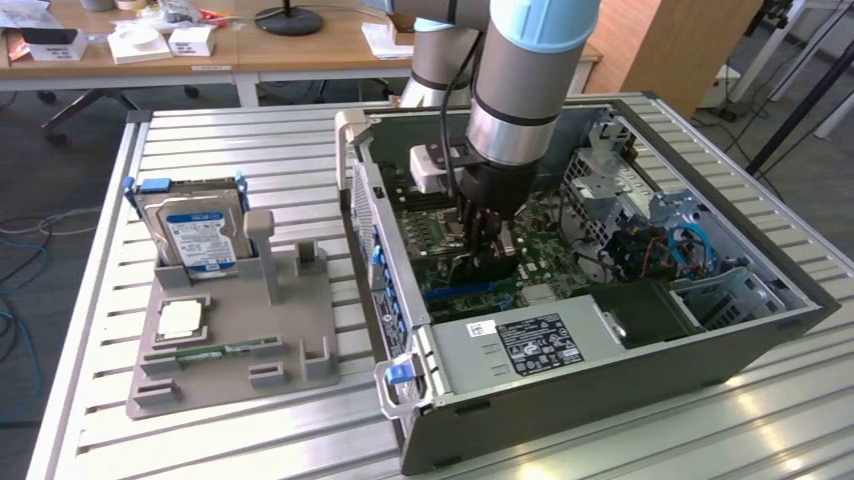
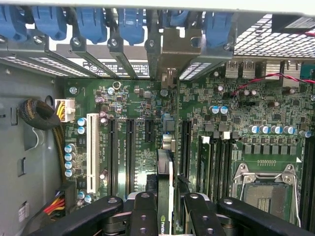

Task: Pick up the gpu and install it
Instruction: 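Insert the gpu into the slot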

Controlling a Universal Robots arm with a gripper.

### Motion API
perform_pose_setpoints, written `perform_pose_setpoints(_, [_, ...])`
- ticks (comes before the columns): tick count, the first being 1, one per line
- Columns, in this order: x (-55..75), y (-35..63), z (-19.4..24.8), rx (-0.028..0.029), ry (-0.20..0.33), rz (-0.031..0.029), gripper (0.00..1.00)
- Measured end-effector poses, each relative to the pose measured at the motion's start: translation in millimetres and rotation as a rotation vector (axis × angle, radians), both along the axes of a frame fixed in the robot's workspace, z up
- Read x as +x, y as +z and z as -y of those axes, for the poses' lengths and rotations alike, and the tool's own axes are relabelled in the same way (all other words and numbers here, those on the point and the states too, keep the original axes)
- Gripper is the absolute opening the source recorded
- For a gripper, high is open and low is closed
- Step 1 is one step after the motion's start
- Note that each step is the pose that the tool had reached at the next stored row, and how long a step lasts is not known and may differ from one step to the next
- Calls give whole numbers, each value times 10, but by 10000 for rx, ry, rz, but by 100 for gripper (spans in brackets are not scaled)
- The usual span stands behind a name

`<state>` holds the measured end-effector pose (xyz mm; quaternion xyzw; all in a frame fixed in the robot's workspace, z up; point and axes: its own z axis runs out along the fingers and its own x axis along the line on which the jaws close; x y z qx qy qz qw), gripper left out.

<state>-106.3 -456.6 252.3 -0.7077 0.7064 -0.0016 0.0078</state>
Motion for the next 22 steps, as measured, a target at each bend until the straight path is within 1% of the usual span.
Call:
perform_pose_setpoints(14, [0,-2,-1,5,0,3,26])
perform_pose_setpoints(19, [0,33,-1,4,0,3,26])
perform_pose_setpoints(22, [0,34,-1,5,0,4,26])
